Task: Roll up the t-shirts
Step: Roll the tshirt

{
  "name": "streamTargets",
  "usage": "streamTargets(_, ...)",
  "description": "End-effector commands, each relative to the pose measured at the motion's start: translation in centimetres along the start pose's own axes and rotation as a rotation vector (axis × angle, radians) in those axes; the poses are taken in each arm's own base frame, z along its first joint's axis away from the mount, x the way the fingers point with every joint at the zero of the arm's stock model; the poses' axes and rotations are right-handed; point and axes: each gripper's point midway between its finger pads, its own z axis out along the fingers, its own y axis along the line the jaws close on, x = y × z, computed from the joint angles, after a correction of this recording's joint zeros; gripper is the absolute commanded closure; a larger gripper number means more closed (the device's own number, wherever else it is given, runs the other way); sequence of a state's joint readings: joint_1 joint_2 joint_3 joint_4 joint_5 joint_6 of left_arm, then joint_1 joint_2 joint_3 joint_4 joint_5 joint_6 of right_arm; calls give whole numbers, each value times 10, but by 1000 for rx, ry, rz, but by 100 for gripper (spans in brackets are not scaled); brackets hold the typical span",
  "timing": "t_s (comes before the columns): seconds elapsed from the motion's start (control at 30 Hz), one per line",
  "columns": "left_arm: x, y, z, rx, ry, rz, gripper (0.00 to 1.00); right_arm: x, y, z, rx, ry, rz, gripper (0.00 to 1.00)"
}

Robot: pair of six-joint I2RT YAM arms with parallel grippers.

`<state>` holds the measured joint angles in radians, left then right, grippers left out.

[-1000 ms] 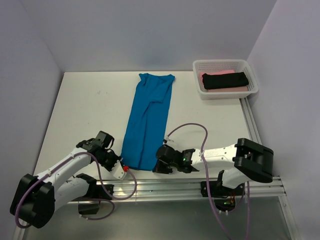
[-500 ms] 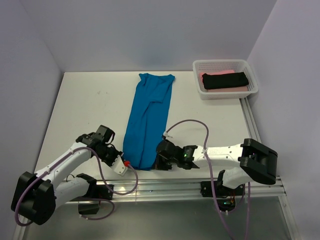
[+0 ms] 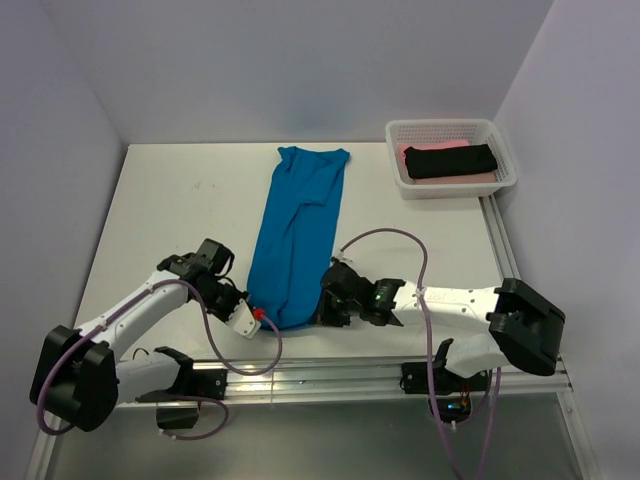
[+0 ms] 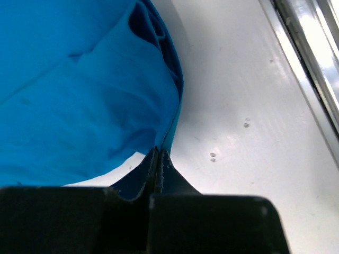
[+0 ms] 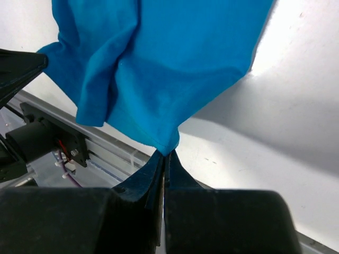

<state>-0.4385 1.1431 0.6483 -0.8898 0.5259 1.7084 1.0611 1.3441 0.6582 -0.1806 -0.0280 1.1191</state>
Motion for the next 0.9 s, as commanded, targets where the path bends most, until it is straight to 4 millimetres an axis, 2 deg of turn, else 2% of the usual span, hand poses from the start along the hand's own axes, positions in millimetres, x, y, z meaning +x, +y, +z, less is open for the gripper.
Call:
streamTargets(0.0,-8,18,-9,-19,-22,3,100,-19,15,-13,-47,-34,-20,100)
streamTargets(0.3,-7,38,-20,-28,-3,2,100,-33,14,-15,-48,-37,-28,100)
streamTargets(0.57,-3,52,-22,-40,13,5,100,-47,6,-16,-35,-56,-17,100)
streamTargets(0.87,4,77,-29,-71,10,0,100,-64,3,-17,-17,-76,-7,100)
